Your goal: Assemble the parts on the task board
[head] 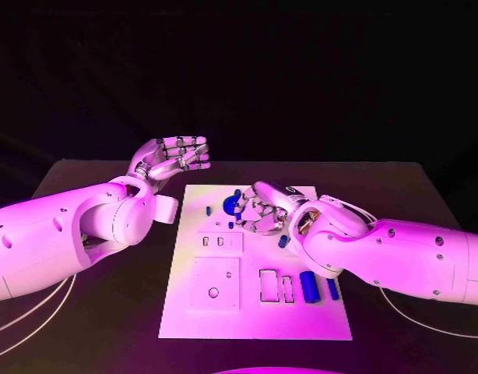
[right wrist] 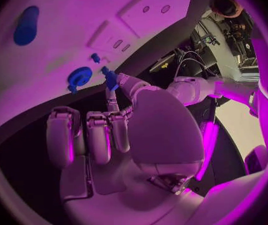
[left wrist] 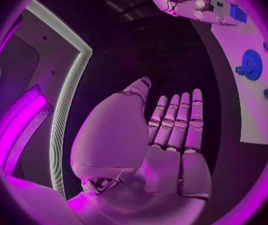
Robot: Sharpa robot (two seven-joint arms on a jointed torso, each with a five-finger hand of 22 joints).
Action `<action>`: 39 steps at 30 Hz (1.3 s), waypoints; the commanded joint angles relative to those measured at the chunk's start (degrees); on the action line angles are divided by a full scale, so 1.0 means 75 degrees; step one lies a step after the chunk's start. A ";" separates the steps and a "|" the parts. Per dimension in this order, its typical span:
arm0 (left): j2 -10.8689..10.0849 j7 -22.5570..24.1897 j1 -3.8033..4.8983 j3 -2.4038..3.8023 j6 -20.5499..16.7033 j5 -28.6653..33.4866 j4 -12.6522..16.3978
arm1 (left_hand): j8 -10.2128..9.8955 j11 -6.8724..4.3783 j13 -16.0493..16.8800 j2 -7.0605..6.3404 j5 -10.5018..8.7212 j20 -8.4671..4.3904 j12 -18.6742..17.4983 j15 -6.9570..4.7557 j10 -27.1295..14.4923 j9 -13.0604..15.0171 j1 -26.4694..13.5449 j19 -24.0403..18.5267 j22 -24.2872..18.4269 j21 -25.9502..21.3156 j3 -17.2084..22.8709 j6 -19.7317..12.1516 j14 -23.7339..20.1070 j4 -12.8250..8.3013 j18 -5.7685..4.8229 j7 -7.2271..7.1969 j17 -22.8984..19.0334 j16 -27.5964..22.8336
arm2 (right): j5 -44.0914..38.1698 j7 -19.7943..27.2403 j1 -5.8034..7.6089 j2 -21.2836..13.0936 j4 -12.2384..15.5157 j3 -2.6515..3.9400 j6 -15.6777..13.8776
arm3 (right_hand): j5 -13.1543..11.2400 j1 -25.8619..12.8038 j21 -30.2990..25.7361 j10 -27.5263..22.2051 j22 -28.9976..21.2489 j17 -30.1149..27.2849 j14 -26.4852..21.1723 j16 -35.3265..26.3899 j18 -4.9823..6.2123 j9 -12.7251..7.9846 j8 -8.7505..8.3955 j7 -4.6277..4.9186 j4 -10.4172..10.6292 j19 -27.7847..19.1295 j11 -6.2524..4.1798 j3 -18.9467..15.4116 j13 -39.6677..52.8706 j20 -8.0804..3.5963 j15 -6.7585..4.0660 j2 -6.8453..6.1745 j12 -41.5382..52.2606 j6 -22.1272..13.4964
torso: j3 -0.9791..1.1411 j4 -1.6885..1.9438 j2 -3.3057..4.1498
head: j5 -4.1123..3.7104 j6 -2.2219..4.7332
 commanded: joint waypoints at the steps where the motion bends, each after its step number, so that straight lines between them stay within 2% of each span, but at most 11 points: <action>1: 0.0025 0.0039 0.0005 0.0004 0.0117 -0.0018 0.0006 | -0.0018 -0.0010 -0.0008 -0.0029 -0.0046 0.0017 -0.0045 0.0022 -0.0055 -0.0012 0.0066 -0.0024 -0.0007 -0.0029 0.0025 -0.0023 -0.0020 0.0010 0.0027 0.0482 0.0012 -0.0031 | -0.0378 -0.0404 -0.0094 0.0123 -0.0047 -0.0011 0.0019 | 0.0066 -0.0032 0.0014 0.0352 0.1208 0.2009 0.0809 0.0030 -0.0126 0.0094 0.0104 -0.0019 -0.0013 0.0188 -0.0050 0.0051 0.1438 -0.0052 -0.0043 0.0036 -0.0032 0.0045 | 0.0001 0.0004 0.0002 | 0.0025 -0.0036; 6: 0.0028 0.0038 0.0005 0.0003 0.0119 -0.0017 0.0005 | -0.0018 -0.0010 -0.0008 -0.0029 -0.0046 0.0017 -0.0045 0.0022 -0.0055 -0.0012 0.0066 -0.0024 -0.0007 -0.0029 0.0025 -0.0023 -0.0020 0.0010 0.0027 0.0482 0.0012 -0.0031 | -0.0484 -0.0532 -0.0232 0.0269 -0.0119 -0.0031 0.0053 | 0.0078 -0.0042 0.0012 0.0358 0.1207 0.2009 0.0809 0.0030 -0.0126 0.0096 0.0109 -0.0019 -0.0013 0.0187 -0.0050 0.0057 0.1446 -0.0053 -0.0044 0.0037 -0.0025 0.0044 | 0.0020 0.0000 0.0010 | 0.0070 -0.0080; 15: 0.0037 0.0034 0.0005 0.0002 0.0129 -0.0016 0.0007 | -0.0013 -0.0012 -0.0007 -0.0027 -0.0048 0.0017 -0.0042 0.0023 -0.0054 -0.0007 0.0055 -0.0025 -0.0013 -0.0032 0.0020 0.0004 -0.0017 0.0019 0.0026 0.0474 0.0014 -0.0035 | -0.0651 -0.0669 -0.0476 0.0501 -0.0234 -0.0049 0.0046 | 0.0103 -0.0084 0.0004 0.0357 0.1203 0.2009 0.0809 0.0030 -0.0124 0.0102 0.0121 -0.0017 -0.0008 0.0185 -0.0050 0.0064 0.1443 -0.0055 -0.0045 0.0024 -0.0029 0.0036 | 0.0020 0.0004 0.0004 | 0.0099 -0.0143; 23: 0.0048 0.0031 0.0005 0.0000 0.0137 -0.0016 -0.0009 | -0.0013 -0.0012 -0.0007 -0.0027 -0.0048 0.0017 -0.0042 0.0023 -0.0054 -0.0007 0.0055 -0.0025 -0.0013 -0.0032 0.0020 0.0004 -0.0017 0.0019 0.0026 0.0474 0.0014 -0.0035 | -0.0777 -0.0720 -0.0664 0.0620 -0.0300 -0.0054 -0.0008 | 0.0111 -0.0132 -0.0008 0.0362 0.1195 0.2009 0.0809 0.0030 -0.0122 0.0108 0.0134 -0.0018 -0.0013 0.0180 -0.0050 0.0062 0.1447 -0.0057 -0.0045 -0.0019 -0.0026 0.0023 | 0.0018 -0.0002 0.0000 | 0.0136 -0.0156; 39: 0.0078 0.0010 0.0003 -0.0002 0.0153 -0.0016 -0.0037 | -0.0013 -0.0015 -0.0006 -0.0025 -0.0047 0.0017 -0.0040 0.0022 -0.0051 -0.0006 0.0054 -0.0027 -0.0019 -0.0034 0.0018 0.0011 -0.0014 0.0022 0.0025 0.0470 0.0016 -0.0041 | -0.0876 -0.0729 -0.0753 0.0799 -0.0524 -0.0059 -0.0010 | 0.0113 -0.0240 -0.0034 0.0347 0.1181 0.2009 0.0809 0.0030 -0.0116 0.0116 0.0152 -0.0008 -0.0017 0.0170 -0.0044 0.0050 0.1429 -0.0059 -0.0043 -0.0122 -0.0048 -0.0015 | 0.0020 0.0000 0.0005 | 0.0174 -0.0194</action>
